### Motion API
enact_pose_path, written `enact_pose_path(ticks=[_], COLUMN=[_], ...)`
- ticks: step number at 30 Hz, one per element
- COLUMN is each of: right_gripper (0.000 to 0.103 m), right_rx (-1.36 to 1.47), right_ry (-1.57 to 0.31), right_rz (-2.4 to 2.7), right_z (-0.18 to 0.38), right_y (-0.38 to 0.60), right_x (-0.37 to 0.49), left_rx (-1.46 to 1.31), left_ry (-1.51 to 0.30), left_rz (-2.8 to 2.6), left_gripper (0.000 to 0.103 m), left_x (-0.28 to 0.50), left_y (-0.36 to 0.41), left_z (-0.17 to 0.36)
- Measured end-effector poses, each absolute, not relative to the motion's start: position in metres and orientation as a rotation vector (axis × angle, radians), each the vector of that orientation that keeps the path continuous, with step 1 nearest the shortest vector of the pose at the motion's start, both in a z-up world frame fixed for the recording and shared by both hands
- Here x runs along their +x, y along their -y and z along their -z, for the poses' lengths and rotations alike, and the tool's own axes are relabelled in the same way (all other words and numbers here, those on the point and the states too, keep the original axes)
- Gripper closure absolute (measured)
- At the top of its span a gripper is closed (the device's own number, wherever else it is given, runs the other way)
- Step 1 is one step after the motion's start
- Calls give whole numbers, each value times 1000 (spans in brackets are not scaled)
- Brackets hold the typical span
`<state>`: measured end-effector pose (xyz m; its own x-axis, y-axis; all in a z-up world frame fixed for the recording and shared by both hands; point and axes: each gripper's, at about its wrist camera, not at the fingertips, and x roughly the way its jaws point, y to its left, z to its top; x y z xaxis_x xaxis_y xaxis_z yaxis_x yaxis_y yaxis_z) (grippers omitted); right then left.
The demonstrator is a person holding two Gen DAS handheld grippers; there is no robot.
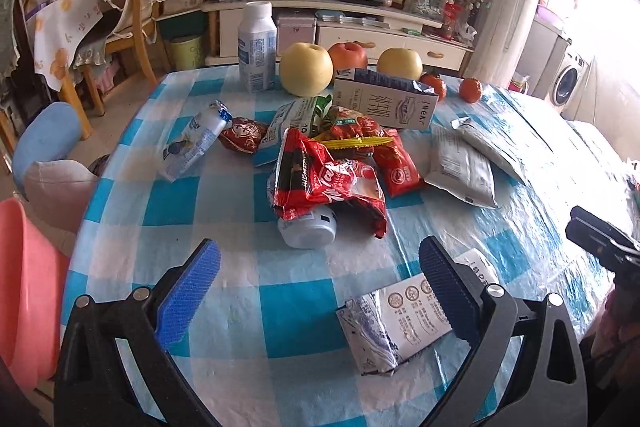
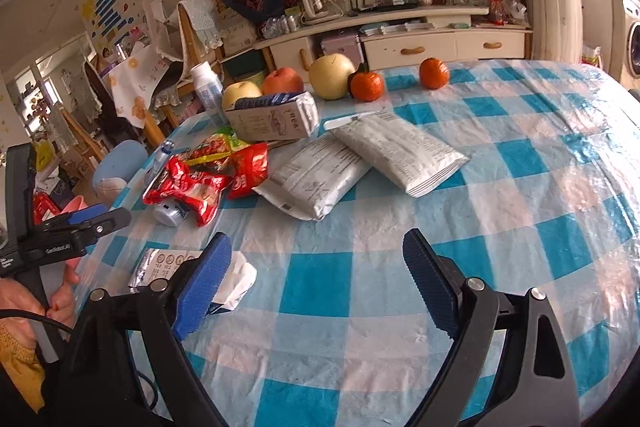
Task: Collect trash
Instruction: 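Grasp the white MAGICDAY bottle with left tool while right tool grasps the white printed packet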
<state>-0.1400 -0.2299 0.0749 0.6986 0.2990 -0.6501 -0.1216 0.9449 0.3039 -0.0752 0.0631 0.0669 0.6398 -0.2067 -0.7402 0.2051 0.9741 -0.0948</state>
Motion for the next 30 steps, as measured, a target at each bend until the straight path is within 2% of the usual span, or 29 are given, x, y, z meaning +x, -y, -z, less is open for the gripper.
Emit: enact_pose_path(ticks=[17,18,19,21,30], right_gripper=[15,14,15,15,15], right_rx=[125,116,112,113,59], right_ry=[-870,-880,-892,-918,-985], right_rz=[-409,-423,-439,-483,-617], right_z=[-52,-50,-47,-43,-34], right_y=[168,164,160,153,127], right_x=[-123,-122,-122,-121,-133], left_rx=[-38,-31,-30,-50,-109], left_ry=[-881,-882,-885,-908,-887], left_rz=[217,215,215,217,385], left_gripper=[6,8,20,33,33], left_x=[-10,-8,-6,-3,-14], left_y=[-46,-44,-43,-43,-36], left_z=[-48,-47,-46,-43,-51])
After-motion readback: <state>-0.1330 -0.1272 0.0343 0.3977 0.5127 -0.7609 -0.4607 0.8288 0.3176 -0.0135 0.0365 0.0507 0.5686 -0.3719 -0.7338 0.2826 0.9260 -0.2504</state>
